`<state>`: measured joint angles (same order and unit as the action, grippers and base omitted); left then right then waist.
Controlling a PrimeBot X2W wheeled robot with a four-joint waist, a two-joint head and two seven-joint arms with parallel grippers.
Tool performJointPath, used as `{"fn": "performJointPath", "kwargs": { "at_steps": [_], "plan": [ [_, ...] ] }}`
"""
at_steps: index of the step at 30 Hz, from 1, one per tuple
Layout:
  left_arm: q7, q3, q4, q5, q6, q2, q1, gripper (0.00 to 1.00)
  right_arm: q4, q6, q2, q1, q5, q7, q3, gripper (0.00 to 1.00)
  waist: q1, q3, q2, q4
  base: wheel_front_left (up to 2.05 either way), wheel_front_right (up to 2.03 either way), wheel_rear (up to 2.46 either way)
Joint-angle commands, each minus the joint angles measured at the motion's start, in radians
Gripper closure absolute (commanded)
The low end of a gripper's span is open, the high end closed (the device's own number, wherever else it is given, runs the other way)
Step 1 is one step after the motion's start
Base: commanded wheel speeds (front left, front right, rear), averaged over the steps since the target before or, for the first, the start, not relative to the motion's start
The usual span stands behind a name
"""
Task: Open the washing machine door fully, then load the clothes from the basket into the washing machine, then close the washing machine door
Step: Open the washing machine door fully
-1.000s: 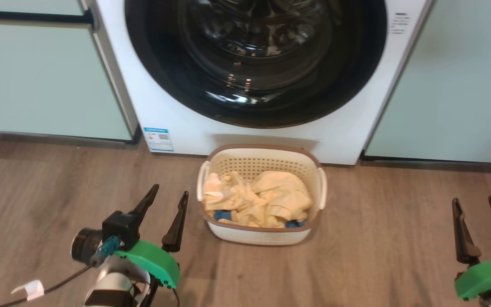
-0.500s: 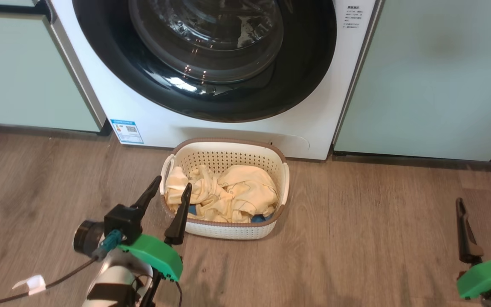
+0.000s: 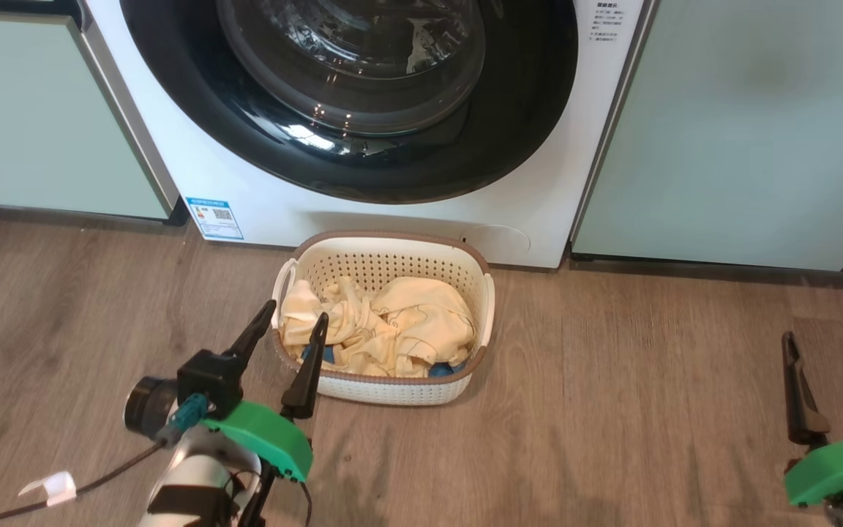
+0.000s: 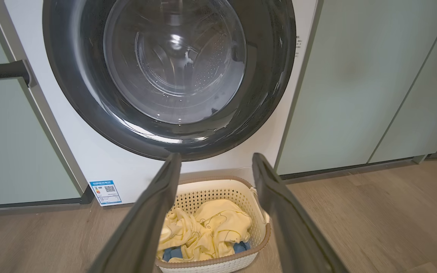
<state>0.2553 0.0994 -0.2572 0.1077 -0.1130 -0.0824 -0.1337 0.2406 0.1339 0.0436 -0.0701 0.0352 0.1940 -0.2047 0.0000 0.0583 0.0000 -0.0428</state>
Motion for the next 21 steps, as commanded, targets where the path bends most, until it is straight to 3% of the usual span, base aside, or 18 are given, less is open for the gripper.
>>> {"fn": "performJointPath", "kwargs": {
  "at_steps": [1, 20, 21],
  "plan": [
    [0.006, -0.033, 0.037, 0.004, -0.006, -0.02, -0.052, 0.0, -0.03, -0.003, 0.009, -0.052, -0.005, 0.013, 0.015, 0.0, 0.0, 0.0, 0.0, 0.0, 0.0, 0.0, 0.0],
    [0.006, -0.038, 0.044, 0.002, -0.007, -0.01, -0.069, 0.0, -0.029, -0.003, 0.007, -0.077, -0.023, 0.012, 0.004, 0.0, 0.0, 0.04, 0.0, 0.007, 0.0, 0.0, 0.0],
    [0.006, -0.038, 0.046, 0.003, -0.007, -0.009, -0.074, 0.0, -0.03, -0.003, 0.007, -0.08, -0.027, 0.011, 0.001, 0.18, 0.0, 0.046, 0.0, 0.01, 0.0, 0.0, 0.0]
  ]
}}
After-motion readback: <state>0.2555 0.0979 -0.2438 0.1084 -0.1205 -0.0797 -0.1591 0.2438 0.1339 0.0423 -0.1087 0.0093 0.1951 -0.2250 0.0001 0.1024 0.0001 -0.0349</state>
